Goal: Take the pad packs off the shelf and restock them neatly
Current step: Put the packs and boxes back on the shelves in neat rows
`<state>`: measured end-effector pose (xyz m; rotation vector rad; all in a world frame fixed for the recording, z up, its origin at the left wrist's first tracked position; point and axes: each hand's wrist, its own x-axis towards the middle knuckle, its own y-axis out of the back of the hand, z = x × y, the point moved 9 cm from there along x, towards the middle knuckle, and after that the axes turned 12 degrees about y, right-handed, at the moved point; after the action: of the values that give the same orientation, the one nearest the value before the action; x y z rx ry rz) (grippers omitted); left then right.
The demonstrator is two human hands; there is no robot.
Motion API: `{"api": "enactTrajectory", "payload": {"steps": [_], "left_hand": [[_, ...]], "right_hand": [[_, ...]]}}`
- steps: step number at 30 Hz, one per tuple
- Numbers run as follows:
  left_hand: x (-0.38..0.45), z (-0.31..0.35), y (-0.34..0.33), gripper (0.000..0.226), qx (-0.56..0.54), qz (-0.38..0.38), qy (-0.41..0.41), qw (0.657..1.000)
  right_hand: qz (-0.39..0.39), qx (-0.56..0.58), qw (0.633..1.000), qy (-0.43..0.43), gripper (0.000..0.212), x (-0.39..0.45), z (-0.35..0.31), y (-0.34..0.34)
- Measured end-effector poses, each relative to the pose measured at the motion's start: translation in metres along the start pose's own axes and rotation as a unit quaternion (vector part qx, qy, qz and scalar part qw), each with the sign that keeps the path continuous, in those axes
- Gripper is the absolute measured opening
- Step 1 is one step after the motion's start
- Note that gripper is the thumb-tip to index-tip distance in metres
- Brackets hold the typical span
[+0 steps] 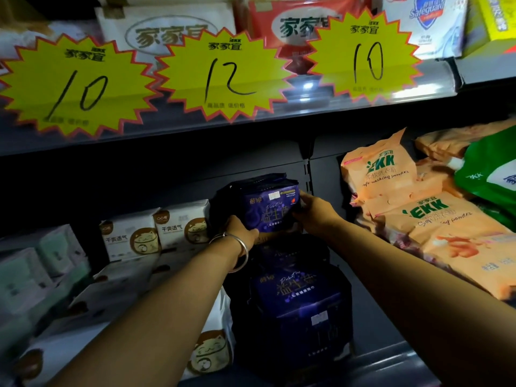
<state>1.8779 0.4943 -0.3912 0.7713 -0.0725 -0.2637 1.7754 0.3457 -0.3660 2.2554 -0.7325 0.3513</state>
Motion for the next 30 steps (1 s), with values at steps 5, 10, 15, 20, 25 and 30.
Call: {"api": "enactTrajectory", "payload": {"steps": [5, 10, 15, 20, 25, 30], "left_hand": [[-0.019, -0.006, -0.001, 0.041, -0.032, -0.024, 0.006, 0.999], [-0.061, -0.010, 0.001, 0.033, -0.085, -0.060, 0.008, 0.995], [-0.100, -0.025, -0.010, 0.036, -0.138, -0.105, 0.031, 0.984], [-0.120, -0.041, -0.041, 0.038, -0.181, -0.174, 0.058, 0.966], [-0.115, -0.029, -0.051, 0.039, -0.153, -0.182, 0.040, 0.971], [-0.114, -0.027, -0.049, 0.041, -0.115, -0.176, 0.021, 0.977]], "right_hand": [[-0.043, -0.031, 0.997, -0.056, 0.042, -0.026, 0.007, 0.002], [-0.127, -0.066, 0.989, -0.028, 0.038, -0.065, -0.012, 0.008], [-0.178, -0.140, 0.974, -0.007, 0.038, -0.096, -0.029, -0.001], [-0.209, -0.251, 0.945, -0.023, 0.039, -0.102, -0.035, -0.012], [-0.253, -0.311, 0.916, -0.017, 0.035, -0.098, -0.033, -0.019], [-0.241, -0.326, 0.914, -0.028, 0.039, -0.099, -0.018, -0.022]]}}
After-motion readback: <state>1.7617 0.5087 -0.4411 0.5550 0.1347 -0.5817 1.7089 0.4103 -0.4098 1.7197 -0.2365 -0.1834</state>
